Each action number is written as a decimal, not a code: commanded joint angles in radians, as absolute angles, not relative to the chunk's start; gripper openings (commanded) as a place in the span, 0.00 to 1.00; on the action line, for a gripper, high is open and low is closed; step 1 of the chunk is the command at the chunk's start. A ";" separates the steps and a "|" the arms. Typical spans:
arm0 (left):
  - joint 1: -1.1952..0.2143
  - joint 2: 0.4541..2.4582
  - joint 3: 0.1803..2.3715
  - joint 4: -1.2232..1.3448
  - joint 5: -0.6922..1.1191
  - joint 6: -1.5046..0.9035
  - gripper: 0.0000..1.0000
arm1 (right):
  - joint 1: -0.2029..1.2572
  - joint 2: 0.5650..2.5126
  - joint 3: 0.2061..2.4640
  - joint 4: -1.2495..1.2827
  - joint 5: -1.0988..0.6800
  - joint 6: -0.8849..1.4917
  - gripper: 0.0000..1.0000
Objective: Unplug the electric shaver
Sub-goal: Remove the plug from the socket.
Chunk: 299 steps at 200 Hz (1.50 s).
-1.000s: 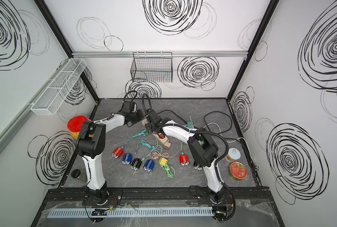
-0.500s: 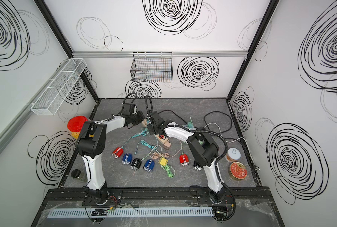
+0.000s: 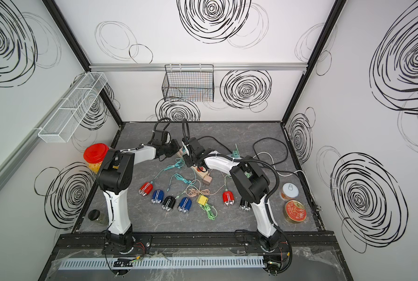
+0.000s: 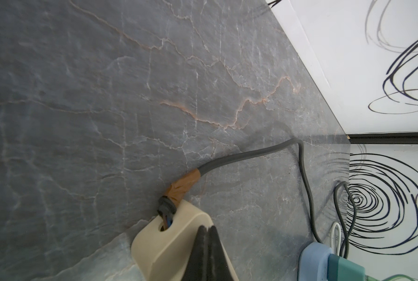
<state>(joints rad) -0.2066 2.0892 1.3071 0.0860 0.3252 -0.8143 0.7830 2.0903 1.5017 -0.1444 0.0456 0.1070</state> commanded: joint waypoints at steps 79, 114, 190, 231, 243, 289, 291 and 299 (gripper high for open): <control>-0.207 2.084 1.255 0.080 0.279 -0.808 0.00 | 0.790 2.080 1.479 -0.079 0.122 0.048 0.34; -0.204 2.077 1.244 0.087 0.275 -0.812 0.00 | 0.795 2.068 1.460 -0.056 0.169 0.041 0.30; -0.193 2.080 1.224 0.111 0.276 -0.830 0.00 | 0.801 2.036 1.425 -0.005 0.190 0.049 0.27; -0.193 2.077 1.231 0.099 0.275 -0.825 0.00 | 0.794 2.032 1.431 -0.006 0.173 0.050 0.26; -0.192 2.075 1.233 0.094 0.272 -0.822 0.00 | 0.776 2.020 1.422 0.000 0.144 0.072 0.26; -0.192 2.076 1.235 0.098 0.276 -0.825 0.00 | 0.741 2.009 1.420 -0.001 0.073 0.119 0.27; -0.192 2.076 1.235 0.098 0.276 -0.825 0.00 | 0.741 2.009 1.420 -0.001 0.072 0.120 0.27; -0.192 2.076 1.235 0.098 0.276 -0.825 0.00 | 0.742 2.008 1.419 -0.001 0.074 0.120 0.27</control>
<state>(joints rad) -0.2028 2.0792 1.2564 0.1650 0.3058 -0.8230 0.7654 2.0579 1.4208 -0.0277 0.0563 0.1001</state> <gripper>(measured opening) 0.046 0.289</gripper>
